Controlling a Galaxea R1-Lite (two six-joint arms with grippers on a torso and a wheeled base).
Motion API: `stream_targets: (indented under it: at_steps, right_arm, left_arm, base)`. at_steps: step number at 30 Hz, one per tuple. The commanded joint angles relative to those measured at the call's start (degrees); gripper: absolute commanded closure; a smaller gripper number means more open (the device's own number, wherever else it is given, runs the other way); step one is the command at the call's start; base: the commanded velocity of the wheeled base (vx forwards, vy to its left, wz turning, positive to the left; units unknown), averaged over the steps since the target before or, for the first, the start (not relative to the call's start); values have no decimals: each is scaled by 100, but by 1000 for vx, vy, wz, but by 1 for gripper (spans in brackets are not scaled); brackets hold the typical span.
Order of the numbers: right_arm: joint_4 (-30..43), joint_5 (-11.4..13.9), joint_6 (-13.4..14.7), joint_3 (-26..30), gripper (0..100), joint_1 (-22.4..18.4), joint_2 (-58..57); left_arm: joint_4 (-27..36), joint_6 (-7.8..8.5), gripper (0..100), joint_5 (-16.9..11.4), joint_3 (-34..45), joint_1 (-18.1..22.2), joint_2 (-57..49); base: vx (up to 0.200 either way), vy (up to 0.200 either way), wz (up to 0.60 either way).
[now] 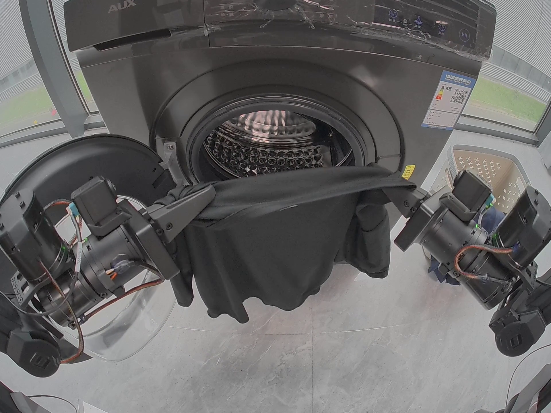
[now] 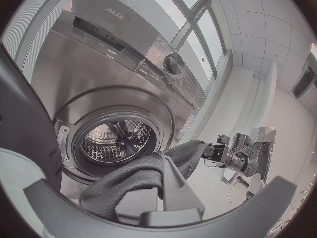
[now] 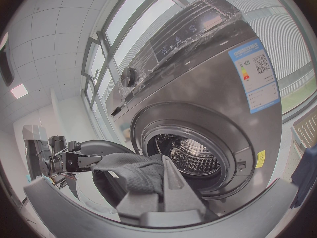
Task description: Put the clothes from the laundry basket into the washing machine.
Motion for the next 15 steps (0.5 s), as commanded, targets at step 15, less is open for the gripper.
stream_targets:
  at_steps: [15]
  right_arm:
    - [-12, -159, 85, 76, 100, -92, -99]
  left_arm:
    - [-331, 1, 100, 406, -252, -7, 320]
  base:
    - [0, 0, 0]
